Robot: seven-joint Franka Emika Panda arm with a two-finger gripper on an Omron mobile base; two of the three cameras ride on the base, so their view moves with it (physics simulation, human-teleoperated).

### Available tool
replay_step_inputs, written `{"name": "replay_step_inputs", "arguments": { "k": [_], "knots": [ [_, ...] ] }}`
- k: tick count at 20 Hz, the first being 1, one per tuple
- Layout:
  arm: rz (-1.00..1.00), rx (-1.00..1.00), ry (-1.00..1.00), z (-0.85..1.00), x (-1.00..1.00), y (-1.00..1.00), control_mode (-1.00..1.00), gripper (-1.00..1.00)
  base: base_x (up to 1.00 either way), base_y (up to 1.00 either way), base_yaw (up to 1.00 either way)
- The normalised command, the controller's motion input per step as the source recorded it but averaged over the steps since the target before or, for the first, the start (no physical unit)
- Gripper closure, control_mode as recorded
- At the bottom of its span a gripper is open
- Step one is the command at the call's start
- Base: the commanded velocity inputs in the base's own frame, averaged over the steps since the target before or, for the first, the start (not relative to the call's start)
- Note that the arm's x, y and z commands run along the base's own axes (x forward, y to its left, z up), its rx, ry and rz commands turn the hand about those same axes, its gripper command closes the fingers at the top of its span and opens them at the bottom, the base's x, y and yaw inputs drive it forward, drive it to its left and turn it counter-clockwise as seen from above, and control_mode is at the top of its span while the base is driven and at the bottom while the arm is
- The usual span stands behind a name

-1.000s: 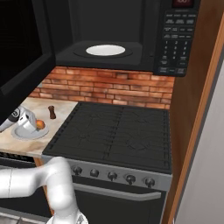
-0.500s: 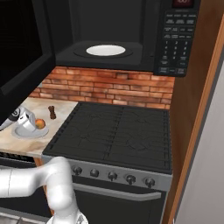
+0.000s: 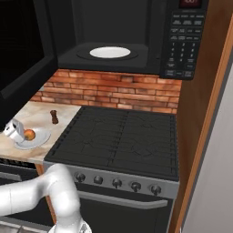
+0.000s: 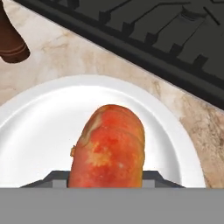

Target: Pick the squash from the counter and place it in the microwave.

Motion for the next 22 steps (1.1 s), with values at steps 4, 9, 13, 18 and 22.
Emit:
{"name": "replay_step_inputs", "arguments": {
  "k": [4,9,13,18,22],
  "knots": [
    [0.08,0.00,-0.13,0.26,-0.81,0.42,-1.00,1.00,0.00,0.00,0.00],
    [0.11,0.01,-0.09,0.33,-0.97,0.40,-1.00,1.00,0.00,0.00,0.00],
    [0.14,0.04,-0.04,0.49,-1.00,0.09,-1.00,1.00,0.00,0.00,0.00],
    [0.16,0.08,0.00,0.59,-1.00,-0.08,-1.00,1.00,0.00,0.00,0.00],
    [0.20,0.12,0.01,0.57,-1.00,-0.28,-1.00,1.00,0.00,0.00,0.00]
  ]
}}
